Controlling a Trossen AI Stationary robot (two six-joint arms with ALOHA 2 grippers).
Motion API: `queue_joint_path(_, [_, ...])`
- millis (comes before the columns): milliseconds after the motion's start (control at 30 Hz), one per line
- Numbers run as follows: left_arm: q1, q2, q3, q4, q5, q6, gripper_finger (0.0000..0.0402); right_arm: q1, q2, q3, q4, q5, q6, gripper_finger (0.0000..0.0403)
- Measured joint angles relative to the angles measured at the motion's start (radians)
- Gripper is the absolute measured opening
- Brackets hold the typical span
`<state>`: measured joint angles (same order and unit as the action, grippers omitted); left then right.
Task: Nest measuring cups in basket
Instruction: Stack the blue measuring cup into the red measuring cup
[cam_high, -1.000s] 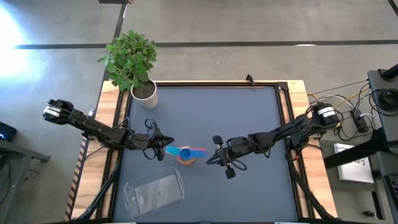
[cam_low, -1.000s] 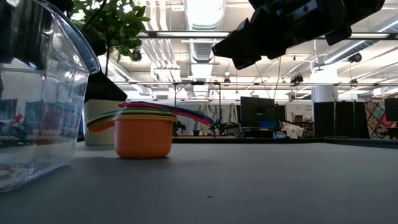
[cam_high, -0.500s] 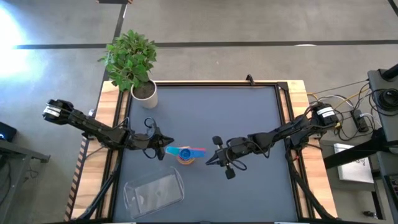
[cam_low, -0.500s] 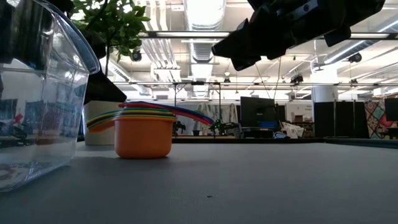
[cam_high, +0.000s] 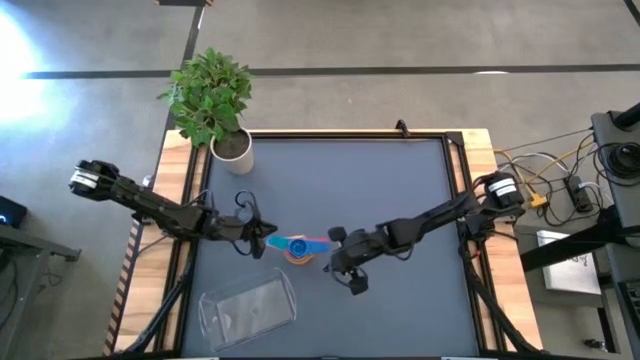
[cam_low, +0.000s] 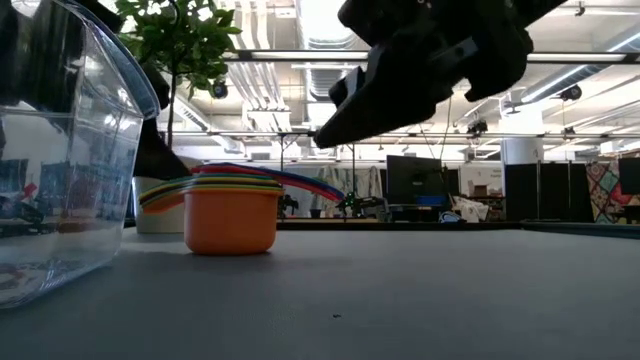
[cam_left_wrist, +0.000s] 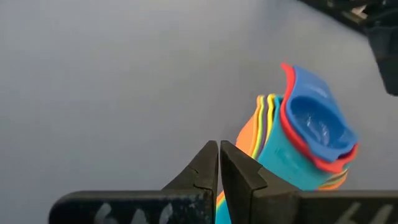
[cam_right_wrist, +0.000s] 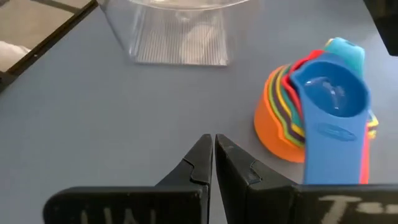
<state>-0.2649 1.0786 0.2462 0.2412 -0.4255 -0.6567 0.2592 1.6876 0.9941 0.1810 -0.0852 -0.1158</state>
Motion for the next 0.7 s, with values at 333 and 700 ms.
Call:
queue_joint_path(333, [0.03,0.035,0.0,-0.043,0.078,-0.012,0.0,-0.052,0.062,0.061,-0.086,0.022,0.01,0.0008])
queue_joint_path(700, [0.032,0.028,0.0,-0.074,0.079,-0.008,0.0,-0.113,0.066,0.154,-0.279,0.089,-0.009,0.0008])
